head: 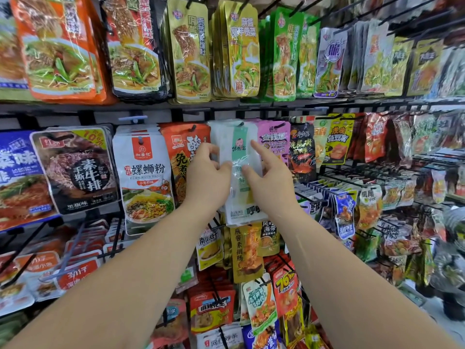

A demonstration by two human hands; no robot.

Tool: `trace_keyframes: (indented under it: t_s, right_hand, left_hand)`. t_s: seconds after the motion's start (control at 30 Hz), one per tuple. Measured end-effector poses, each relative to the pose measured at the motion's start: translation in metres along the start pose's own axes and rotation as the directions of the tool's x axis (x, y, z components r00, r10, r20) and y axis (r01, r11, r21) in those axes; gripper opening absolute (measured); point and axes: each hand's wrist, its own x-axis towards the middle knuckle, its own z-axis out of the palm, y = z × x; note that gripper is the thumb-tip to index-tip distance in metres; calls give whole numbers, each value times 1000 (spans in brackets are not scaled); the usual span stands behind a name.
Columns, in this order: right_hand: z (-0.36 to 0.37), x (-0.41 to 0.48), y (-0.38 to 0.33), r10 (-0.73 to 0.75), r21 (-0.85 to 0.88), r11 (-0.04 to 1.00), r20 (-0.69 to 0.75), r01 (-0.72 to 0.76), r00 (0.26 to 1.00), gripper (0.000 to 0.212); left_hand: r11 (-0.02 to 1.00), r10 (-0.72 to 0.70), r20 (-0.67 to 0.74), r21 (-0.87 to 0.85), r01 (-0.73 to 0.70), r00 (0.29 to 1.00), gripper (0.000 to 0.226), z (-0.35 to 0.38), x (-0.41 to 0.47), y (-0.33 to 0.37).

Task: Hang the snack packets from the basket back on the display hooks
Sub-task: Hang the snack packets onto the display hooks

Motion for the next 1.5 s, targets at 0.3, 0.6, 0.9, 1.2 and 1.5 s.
trace_keyframes:
  t_s: [0.3,0.6,0.9,1.2,1.5]
  right_hand:
    - [0,4,-4,-122,-15,992,-59,121,991,57]
    - [-4,25,-12,-83,-210,973,67,95,994,62]
    - [10,6,23,-387,-573,744,50,344,921,62]
    - [-3,7,26,-167,-419,857,323,299,932,85]
    - [16,20,21,-106,-520,818,283,246,953,81]
  left_hand:
    - [997,69,-20,-30,-69,997,5,0,3,8]
    - [999,54,-35,-3,-54,998,13,2,3,6]
    - [713,402,183,552,-432,897,64,-18,-6,-25]
    - [675,227,373,606,-422,900,79,-25,-9,-36]
    - [609,179,330,703,-368,927,80,-14,9,-33]
